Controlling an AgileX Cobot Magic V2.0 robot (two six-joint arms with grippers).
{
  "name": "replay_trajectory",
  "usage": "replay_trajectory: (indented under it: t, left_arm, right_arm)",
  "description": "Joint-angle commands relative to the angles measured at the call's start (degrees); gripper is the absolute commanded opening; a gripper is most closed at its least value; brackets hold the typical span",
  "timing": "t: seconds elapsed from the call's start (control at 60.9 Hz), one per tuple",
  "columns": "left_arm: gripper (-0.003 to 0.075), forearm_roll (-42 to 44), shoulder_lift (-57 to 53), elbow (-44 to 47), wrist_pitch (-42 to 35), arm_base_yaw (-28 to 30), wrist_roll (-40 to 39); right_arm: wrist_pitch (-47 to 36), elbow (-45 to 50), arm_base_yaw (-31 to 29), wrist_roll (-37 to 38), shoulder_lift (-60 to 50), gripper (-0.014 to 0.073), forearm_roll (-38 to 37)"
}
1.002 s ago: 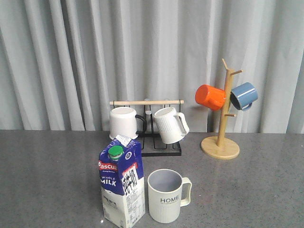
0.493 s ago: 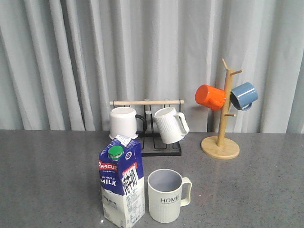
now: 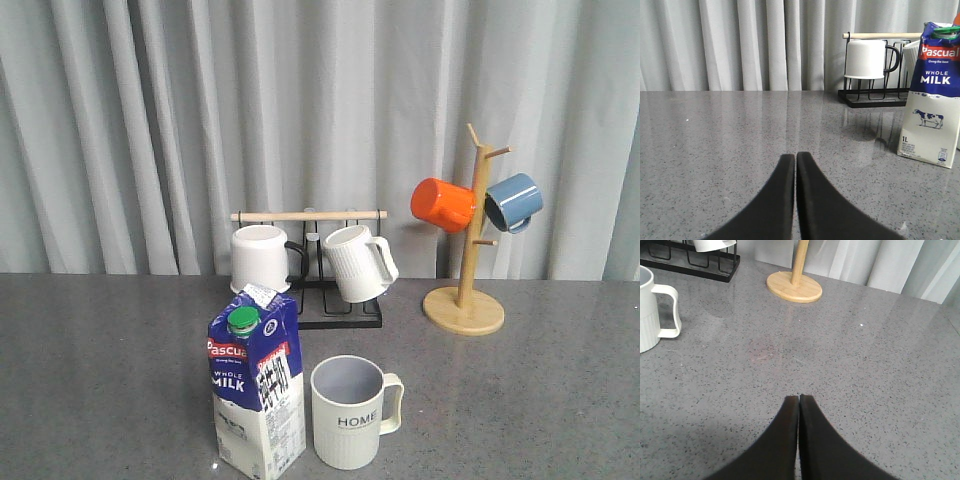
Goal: Place milk next to cup
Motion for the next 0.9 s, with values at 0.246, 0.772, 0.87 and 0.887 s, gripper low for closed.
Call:
replay_trajectory:
  t: [0.246, 0.772, 0.87, 0.887]
  left_arm:
    - [-0.0007, -0.26, -0.73, 1.20, -3.88, 0.12, -0.54]
    - [-0.0007, -0.26, -0.73, 1.20, -3.88, 0.12, -0.54]
    - [-0.0007, -0.26, -0.73, 1.20, -3.88, 0.12, -0.54]
    - [-0.0007, -0.26, -0.73, 1.20, -3.88, 0.12, -0.54]
  right_arm:
    - [-0.63, -1.51, -0.07, -0.32, 0.00, -0.0005, -3.30]
    - [2.83, -1.51, -0.07, -4.35, -0.51, -0.0005, 1.12]
    - [5.99, -1.51, -0.07, -11.99, -1.67, -0.0005, 10.72]
    - [6.16, -1.51, -0.07, -13.34, -1.83, -0.0005, 12.47]
